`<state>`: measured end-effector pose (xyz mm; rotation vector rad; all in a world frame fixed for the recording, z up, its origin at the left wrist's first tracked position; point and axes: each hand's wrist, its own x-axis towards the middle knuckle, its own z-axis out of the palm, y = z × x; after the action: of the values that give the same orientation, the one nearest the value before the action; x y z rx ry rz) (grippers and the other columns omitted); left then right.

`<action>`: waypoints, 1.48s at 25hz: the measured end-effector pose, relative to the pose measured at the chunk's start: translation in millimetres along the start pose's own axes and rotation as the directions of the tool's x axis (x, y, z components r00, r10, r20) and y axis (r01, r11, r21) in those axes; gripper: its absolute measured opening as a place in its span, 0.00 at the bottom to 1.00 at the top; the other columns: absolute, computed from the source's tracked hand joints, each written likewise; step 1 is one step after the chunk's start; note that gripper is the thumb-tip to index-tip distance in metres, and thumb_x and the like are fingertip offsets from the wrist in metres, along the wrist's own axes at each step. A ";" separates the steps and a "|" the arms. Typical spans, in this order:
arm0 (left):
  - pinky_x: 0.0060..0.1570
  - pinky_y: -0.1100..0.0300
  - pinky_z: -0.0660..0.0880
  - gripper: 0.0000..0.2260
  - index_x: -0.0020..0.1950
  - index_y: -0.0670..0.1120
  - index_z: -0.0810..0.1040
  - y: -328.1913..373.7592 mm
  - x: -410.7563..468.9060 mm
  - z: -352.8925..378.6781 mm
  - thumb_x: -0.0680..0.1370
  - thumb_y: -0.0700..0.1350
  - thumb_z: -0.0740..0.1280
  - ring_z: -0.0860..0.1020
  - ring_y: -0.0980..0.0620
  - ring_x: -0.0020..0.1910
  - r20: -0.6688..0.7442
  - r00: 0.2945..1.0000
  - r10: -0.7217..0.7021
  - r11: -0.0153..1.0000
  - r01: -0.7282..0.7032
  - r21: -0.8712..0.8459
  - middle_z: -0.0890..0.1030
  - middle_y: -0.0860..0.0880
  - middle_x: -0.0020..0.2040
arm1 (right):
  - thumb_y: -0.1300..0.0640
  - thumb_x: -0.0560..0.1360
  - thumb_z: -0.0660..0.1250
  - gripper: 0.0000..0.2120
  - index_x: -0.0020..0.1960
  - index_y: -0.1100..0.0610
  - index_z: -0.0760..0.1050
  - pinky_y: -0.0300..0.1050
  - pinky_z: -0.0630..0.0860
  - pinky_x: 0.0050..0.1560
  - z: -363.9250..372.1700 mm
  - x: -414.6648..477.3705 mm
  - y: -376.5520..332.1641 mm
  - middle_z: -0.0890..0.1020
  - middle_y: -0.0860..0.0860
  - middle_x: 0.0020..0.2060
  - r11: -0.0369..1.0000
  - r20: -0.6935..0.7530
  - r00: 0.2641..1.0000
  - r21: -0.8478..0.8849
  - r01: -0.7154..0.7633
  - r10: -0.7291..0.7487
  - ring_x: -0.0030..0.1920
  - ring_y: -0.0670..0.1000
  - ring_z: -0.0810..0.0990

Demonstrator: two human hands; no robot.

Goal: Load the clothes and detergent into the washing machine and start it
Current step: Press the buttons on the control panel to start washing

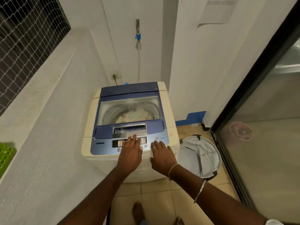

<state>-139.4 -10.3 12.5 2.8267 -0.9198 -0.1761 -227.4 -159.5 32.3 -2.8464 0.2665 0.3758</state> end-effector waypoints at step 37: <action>0.77 0.42 0.57 0.28 0.78 0.43 0.64 5.2 -5.9 3.5 0.83 0.56 0.47 0.58 0.41 0.79 0.046 0.998 -0.043 0.999 0.043 -0.013 0.61 0.41 0.80 | 0.42 0.81 0.58 0.36 0.81 0.54 0.45 0.65 0.48 0.77 -14.1 13.5 16.9 0.47 0.53 0.81 1.000 0.081 0.996 -0.014 -0.020 0.021 0.81 0.58 0.43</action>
<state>-147.6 -11.4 10.5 2.8416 -0.8637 -0.2525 -215.0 -181.5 37.9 -2.8354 0.2778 0.4981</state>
